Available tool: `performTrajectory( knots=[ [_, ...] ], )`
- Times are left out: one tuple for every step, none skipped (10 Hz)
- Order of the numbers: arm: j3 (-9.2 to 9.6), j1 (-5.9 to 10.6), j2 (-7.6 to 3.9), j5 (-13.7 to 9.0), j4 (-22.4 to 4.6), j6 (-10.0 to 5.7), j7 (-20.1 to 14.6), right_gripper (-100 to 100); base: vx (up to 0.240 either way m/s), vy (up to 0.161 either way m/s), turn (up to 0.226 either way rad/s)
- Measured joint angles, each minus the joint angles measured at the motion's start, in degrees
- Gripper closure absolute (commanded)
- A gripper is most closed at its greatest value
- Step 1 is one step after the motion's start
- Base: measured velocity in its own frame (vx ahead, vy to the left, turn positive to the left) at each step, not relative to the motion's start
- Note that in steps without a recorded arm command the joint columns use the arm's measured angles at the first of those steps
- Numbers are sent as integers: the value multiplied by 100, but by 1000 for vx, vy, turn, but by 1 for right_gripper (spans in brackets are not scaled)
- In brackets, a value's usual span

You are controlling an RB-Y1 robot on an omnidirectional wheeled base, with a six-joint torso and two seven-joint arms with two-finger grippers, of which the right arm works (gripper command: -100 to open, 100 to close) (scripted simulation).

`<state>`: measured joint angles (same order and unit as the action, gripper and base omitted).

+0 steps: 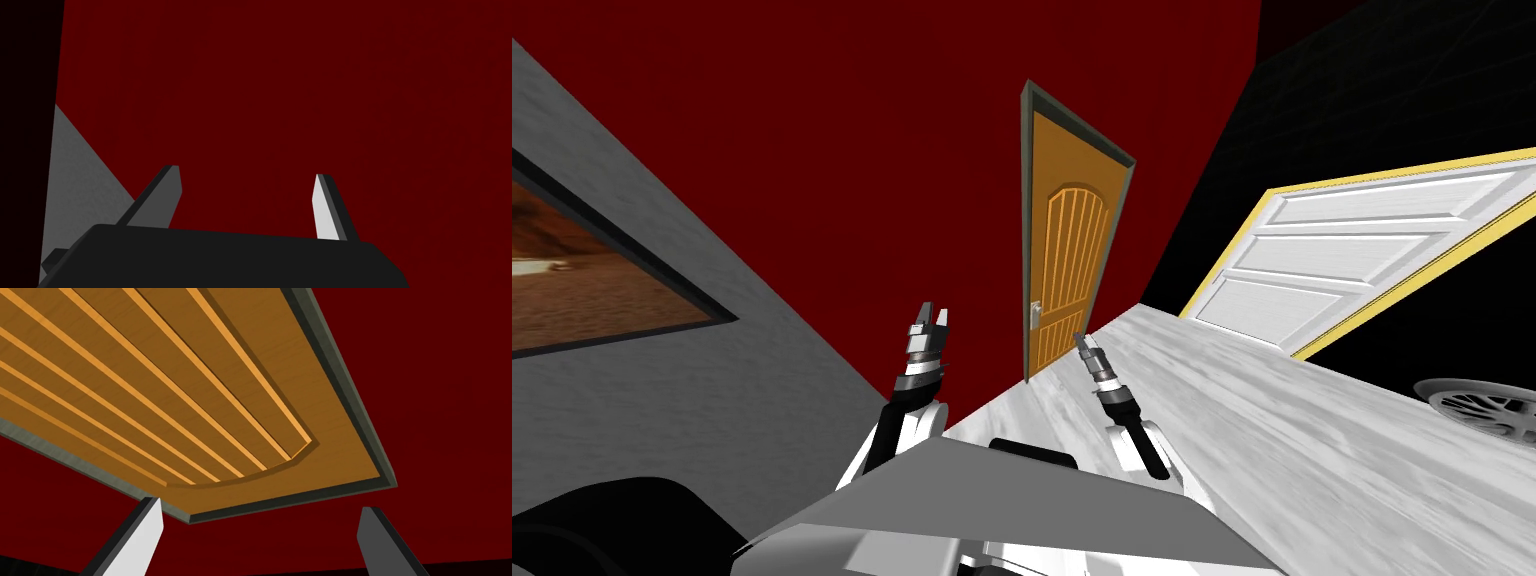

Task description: Pull the door open

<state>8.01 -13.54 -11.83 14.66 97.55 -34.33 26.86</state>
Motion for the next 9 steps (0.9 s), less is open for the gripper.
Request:
performTrajectory(
  knots=[
    [35, 111, -82, 97, -167, 22, 91, -100, 105, 16, 73],
    [106, 195, -120, 215, -274, 89, 204, -100, 107, 9, 63],
    [152, 250, -202, 313, -367, 132, 300, -100, 68, 5, 30],
    [161, 289, -237, 353, -471, 117, 352, -100, 61, -2, 46],
    [184, 380, -291, 417, -591, 134, 403, -100, 83, 2, 76],
    [216, 448, -344, 501, -731, 133, 489, -100, 56, 6, 24],
    [227, 494, -380, 538, -815, 130, 535, -100, 50, 9, 32],
    [241, 554, -437, 592, -940, 123, 584, -100, 72, 8, 65],
    [268, 647, -508, 668, -1085, 133, 649, -100, 86, 10, 76]
  ],
)
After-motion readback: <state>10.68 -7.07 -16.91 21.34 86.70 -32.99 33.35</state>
